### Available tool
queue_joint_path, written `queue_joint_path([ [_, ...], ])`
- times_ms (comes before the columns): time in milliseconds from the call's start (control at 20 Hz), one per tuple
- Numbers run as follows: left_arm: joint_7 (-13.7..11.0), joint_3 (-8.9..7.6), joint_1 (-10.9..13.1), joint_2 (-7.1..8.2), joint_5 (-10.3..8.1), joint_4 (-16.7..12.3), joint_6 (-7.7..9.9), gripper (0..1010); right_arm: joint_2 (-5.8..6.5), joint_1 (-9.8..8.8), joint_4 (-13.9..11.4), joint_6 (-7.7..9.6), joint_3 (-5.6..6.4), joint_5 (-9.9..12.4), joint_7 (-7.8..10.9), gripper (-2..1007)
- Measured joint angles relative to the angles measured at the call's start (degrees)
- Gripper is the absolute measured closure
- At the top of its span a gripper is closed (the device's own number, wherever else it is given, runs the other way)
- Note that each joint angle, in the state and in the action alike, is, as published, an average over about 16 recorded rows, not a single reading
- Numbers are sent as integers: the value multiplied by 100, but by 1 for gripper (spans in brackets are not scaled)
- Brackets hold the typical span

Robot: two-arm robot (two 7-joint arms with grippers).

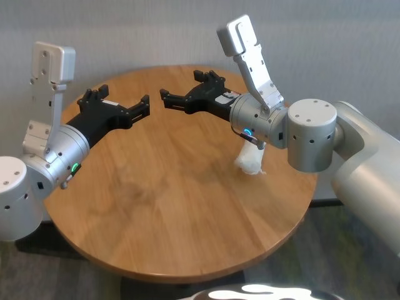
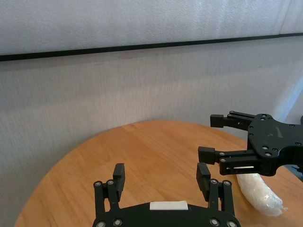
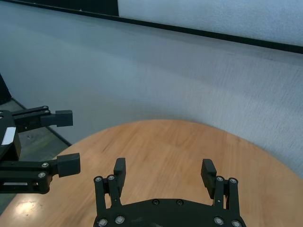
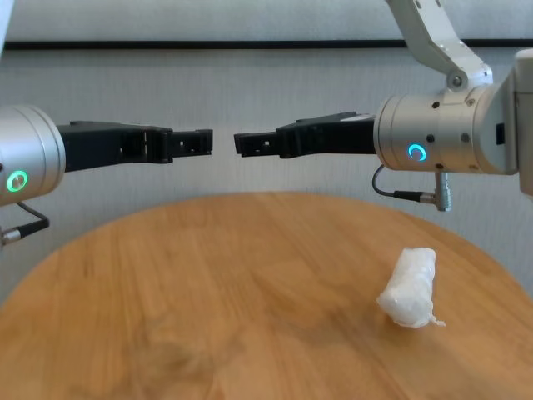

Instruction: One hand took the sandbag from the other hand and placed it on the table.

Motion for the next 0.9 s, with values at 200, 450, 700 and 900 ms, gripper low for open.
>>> queue_joint_path([
  [200,0,0,0,0,0,0,0,10,-46,-2,19,39,24,-33,29,4],
  [450,0,0,0,0,0,0,0,10,-78,-22,25,82,70,-72,56,4],
  [700,0,0,0,0,0,0,0,10,-101,-44,27,122,122,-115,83,4],
  [900,0,0,0,0,0,0,0,10,-114,-57,27,155,155,-146,102,4],
])
